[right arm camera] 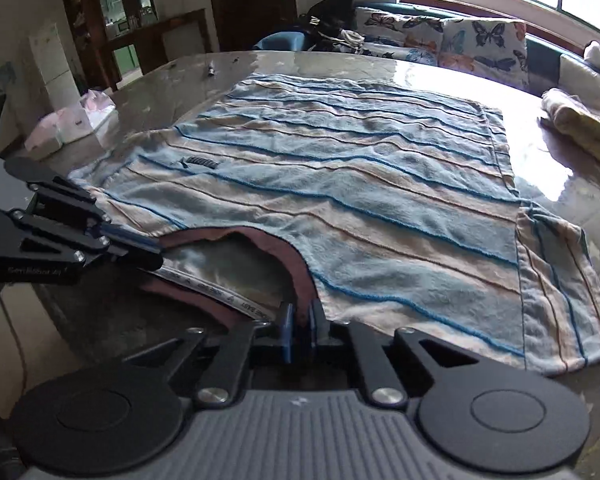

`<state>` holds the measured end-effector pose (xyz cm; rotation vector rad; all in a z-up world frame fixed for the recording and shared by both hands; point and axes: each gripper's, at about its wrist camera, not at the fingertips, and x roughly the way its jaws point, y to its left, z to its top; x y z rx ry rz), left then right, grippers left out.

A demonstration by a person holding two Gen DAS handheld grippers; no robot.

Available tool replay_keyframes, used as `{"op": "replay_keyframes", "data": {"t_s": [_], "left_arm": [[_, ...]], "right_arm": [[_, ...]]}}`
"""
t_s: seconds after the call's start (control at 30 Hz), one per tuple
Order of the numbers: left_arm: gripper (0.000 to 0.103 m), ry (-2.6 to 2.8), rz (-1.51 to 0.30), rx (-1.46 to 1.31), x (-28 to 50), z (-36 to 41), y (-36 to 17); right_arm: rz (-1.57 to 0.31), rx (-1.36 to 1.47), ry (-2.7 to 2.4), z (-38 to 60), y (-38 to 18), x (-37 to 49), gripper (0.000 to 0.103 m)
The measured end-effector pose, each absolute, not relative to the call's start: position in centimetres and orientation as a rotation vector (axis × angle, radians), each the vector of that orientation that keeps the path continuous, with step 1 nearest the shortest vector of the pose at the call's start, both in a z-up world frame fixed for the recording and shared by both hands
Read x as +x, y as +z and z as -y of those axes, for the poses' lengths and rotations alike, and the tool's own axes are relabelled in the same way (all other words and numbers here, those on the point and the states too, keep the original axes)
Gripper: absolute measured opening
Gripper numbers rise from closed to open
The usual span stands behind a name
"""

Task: Fold clothes
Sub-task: 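Open both tools and release the flattened garment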

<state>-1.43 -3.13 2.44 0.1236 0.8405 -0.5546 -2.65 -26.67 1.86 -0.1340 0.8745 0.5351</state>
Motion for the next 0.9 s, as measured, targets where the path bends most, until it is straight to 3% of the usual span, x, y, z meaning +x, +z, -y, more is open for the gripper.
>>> {"op": "replay_keyframes", "data": {"t_s": [0.13, 0.23, 0.33, 0.5, 0.67, 0.9], "left_arm": [[0.005, -0.504, -0.773, 0.065, 0.8, 2.9, 4.0], [0.005, -0.45, -0.769, 0.02, 3.1, 3.0, 3.5], [0.006, -0.412, -0.791, 0.002, 4.2, 3.2, 2.2], [0.012, -0.314, -0.801, -0.063, 6.5, 0.4, 1.3], [0.018, -0.178, -0.799, -0.149, 8.9, -4.2, 0.7], [0.018, -0.091, -0.778, -0.249, 9.0, -9.8, 0.1]], "right_arm": [[-0.818, -0.102, 0.536, 27.1, 3.7, -1.5, 0.022], [-0.79, -0.095, 0.512, 26.7, 3.9, 0.2, 0.024], [-0.794, -0.095, 0.505, 25.7, 3.0, 2.7, 0.033], [-0.827, -0.097, 0.506, 24.4, 0.6, 4.2, 0.035], [-0.811, -0.154, 0.514, 24.2, -0.1, 3.1, 0.047], [-0.814, -0.165, 0.515, 25.7, 0.0, 1.2, 0.054]]}}
